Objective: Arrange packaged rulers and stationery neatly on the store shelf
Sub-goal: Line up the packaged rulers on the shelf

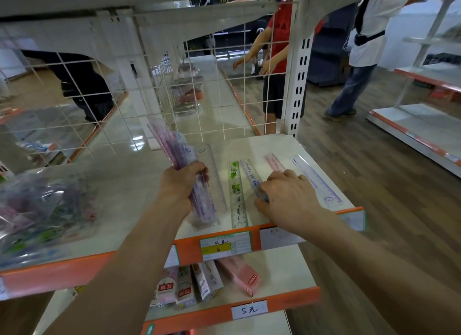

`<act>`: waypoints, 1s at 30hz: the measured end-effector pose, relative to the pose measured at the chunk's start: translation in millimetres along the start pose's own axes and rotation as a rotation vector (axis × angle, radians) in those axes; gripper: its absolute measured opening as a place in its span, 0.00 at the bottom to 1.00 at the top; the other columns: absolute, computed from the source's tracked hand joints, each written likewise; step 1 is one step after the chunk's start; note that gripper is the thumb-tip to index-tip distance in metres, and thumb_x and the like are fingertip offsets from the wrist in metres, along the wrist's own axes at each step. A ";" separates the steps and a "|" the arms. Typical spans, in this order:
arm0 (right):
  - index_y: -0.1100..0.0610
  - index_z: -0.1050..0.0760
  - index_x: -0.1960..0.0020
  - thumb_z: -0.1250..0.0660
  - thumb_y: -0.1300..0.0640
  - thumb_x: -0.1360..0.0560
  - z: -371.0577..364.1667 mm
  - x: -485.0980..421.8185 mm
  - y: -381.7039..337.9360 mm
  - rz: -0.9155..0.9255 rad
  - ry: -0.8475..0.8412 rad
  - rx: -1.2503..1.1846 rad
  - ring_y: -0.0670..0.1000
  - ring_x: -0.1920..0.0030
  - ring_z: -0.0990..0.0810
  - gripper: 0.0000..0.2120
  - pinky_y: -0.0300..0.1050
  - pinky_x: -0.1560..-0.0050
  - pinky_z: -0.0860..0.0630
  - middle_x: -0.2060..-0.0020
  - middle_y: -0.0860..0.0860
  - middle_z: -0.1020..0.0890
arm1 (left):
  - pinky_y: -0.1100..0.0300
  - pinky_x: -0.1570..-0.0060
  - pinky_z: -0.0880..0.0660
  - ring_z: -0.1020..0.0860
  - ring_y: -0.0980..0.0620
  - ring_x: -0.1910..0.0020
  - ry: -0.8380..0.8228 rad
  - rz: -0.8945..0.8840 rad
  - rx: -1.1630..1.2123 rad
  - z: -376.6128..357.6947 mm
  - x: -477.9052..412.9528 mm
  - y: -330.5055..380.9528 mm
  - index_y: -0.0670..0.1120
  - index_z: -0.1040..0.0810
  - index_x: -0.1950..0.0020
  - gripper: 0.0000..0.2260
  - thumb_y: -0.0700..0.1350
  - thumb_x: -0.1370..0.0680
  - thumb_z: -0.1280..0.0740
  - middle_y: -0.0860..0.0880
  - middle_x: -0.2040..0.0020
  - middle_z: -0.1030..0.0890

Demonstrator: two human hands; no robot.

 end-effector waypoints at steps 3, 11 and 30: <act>0.54 0.24 0.42 0.45 0.46 0.21 0.8 -1.6 6.8 -0.019 0.010 0.020 0.55 0.45 0.28 0.17 0.47 0.48 0.33 0.46 0.52 0.24 | 0.60 0.70 0.24 0.24 0.54 0.76 -0.007 0.004 -0.007 -1.9 -0.9 -0.6 0.40 0.23 0.59 0.04 0.33 0.26 0.34 0.48 0.73 0.22; 0.54 0.24 0.42 0.47 0.49 0.19 4.0 0.0 9.6 -0.038 0.068 0.045 0.54 0.46 0.27 0.17 0.47 0.49 0.32 0.47 0.53 0.23 | 0.61 0.71 0.24 0.24 0.54 0.76 -0.021 0.014 -0.006 -3.3 -2.1 -2.1 0.39 0.23 0.57 0.02 0.34 0.26 0.34 0.48 0.74 0.21; 0.55 0.23 0.46 0.41 0.44 0.25 -3.3 5.0 -43.0 0.135 0.024 -0.122 0.55 0.45 0.29 0.17 0.48 0.47 0.34 0.46 0.52 0.26 | 0.64 0.75 0.25 0.25 0.55 0.78 -0.021 -0.029 0.026 -4.9 5.1 12.0 0.41 0.24 0.59 0.05 0.33 0.26 0.35 0.48 0.72 0.22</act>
Point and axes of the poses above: each hand's wrist, its own x-axis away from the middle knuckle, its own z-axis out of the back of the hand, y = z × x, the point moved 8 cm from there along -x, towards the middle knuckle
